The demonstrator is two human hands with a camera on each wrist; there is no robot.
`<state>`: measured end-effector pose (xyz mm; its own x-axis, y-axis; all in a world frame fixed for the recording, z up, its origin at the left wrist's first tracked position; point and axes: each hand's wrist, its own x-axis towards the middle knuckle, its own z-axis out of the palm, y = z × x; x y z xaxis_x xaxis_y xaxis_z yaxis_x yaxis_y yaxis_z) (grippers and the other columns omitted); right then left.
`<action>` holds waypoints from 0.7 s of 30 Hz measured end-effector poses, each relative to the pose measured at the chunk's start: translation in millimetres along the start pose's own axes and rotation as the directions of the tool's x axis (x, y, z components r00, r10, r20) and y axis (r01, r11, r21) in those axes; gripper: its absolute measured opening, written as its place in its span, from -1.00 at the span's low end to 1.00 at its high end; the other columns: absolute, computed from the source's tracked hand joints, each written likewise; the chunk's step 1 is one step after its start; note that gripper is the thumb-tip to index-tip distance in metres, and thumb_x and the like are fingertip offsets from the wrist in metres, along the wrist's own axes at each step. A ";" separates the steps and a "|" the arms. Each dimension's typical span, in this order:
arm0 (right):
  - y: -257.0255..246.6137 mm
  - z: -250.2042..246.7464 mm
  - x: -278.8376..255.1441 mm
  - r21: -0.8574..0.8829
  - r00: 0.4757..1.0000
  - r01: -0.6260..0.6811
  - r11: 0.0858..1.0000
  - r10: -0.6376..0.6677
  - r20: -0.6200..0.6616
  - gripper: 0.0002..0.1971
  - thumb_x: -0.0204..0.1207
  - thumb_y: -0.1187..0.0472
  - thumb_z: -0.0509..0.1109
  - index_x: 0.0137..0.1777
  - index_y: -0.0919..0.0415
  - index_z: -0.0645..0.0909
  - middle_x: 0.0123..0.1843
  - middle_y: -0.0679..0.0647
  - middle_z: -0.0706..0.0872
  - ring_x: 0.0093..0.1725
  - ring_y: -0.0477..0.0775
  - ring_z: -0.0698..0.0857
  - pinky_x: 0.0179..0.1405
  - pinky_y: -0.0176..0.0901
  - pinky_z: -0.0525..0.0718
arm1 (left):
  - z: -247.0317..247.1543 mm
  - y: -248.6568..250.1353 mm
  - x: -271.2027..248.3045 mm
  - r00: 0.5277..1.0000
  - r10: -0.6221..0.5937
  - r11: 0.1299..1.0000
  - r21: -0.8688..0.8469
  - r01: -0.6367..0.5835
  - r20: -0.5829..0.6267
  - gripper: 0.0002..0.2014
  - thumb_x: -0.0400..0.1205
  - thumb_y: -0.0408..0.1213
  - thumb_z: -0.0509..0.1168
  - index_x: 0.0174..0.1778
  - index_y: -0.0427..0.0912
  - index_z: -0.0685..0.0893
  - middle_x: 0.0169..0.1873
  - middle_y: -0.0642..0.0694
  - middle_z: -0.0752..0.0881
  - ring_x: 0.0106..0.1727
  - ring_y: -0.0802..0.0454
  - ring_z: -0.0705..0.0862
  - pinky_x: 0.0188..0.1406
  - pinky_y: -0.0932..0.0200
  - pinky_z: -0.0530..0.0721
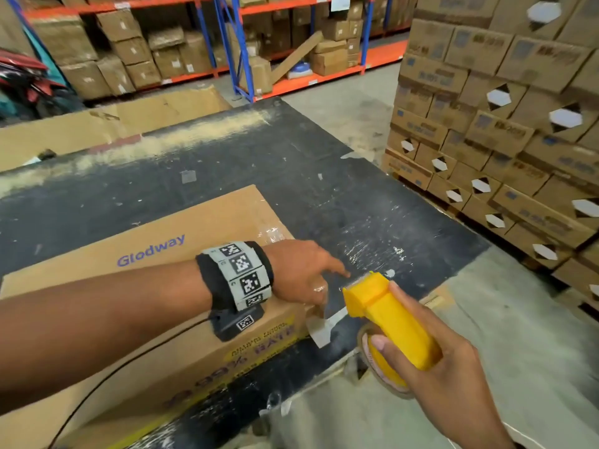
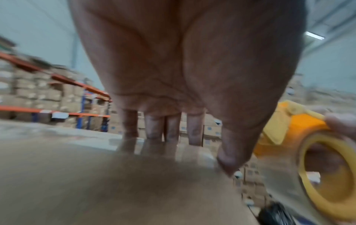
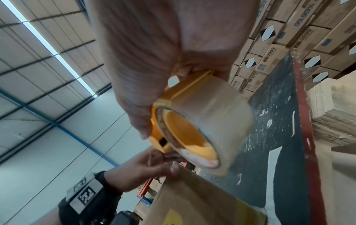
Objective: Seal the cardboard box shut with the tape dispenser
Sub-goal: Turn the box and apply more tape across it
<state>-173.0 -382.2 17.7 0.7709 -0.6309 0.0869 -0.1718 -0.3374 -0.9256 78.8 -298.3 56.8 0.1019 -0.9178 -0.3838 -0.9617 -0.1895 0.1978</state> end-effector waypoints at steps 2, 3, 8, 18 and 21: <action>4.3 -3.7 -4.0 -0.016 0.993 0.109 0.994 -0.109 -0.038 -0.30 0.28 0.10 0.69 0.44 -0.32 0.62 0.19 -0.26 0.79 0.14 -0.33 0.73 -0.06 -0.64 0.59 | -6.4 7.4 -5.8 0.992 -0.006 0.962 -0.272 -0.029 -0.125 -0.46 0.61 0.02 0.32 0.56 0.11 0.53 0.36 -0.02 0.75 0.32 0.00 0.72 0.34 -0.05 0.66; 5.6 -6.0 -5.4 -0.042 0.986 0.153 0.987 -0.156 -0.064 -0.28 0.27 0.05 0.69 0.46 -0.34 0.59 0.23 -0.24 0.77 0.16 -0.26 0.74 -0.03 -0.57 0.60 | -10.0 12.4 -8.9 0.986 -0.045 0.896 -0.443 -0.032 -0.161 -0.50 0.64 -0.04 0.31 0.55 0.05 0.56 0.31 -0.03 0.78 0.27 0.03 0.76 0.32 0.01 0.68; 2.6 -16.0 -9.3 -0.030 0.955 0.276 0.961 -0.278 -0.104 -0.26 0.29 0.01 0.67 0.51 -0.28 0.56 0.12 -0.08 0.75 0.00 -0.06 0.71 -0.15 -0.19 0.68 | -22.5 39.9 -24.8 0.976 -0.163 0.457 -0.888 -0.057 -0.146 -0.57 0.65 -0.23 0.30 0.47 -0.13 0.63 0.20 -0.36 0.81 0.07 -0.12 0.82 0.09 0.10 0.76; -34.2 -11.8 -27.6 -0.040 0.915 0.403 0.914 -0.403 0.000 -0.23 0.27 -0.06 0.69 0.52 -0.33 0.52 -0.09 -0.03 0.70 -0.21 -0.04 0.68 -0.36 -0.11 0.65 | -13.8 62.4 -87.7 0.893 -0.364 0.344 -0.929 -0.135 -0.265 -0.65 0.64 -0.44 0.41 0.37 -0.26 0.70 -0.17 -0.18 0.85 -0.13 -0.07 0.74 -0.01 0.10 0.72; -55.1 5.8 -31.4 -0.105 0.887 0.461 0.881 -0.453 0.086 -0.25 0.26 -0.20 0.63 0.51 -0.37 0.51 -0.18 -0.05 0.68 -0.30 -0.04 0.67 -0.41 -0.25 0.63 | -13.7 54.9 -123.6 0.857 -0.424 0.419 -0.902 -0.101 -0.293 -0.60 0.59 -0.44 0.45 0.37 -0.26 0.69 -0.04 -0.41 0.81 -0.02 -0.17 0.74 0.09 -0.06 0.69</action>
<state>-184.2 -339.7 63.9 0.8146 -0.3466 0.4650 0.1393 -0.6614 -0.7370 16.9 -200.0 127.5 0.5698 -0.8082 -0.1488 -0.1837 -0.3018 0.9355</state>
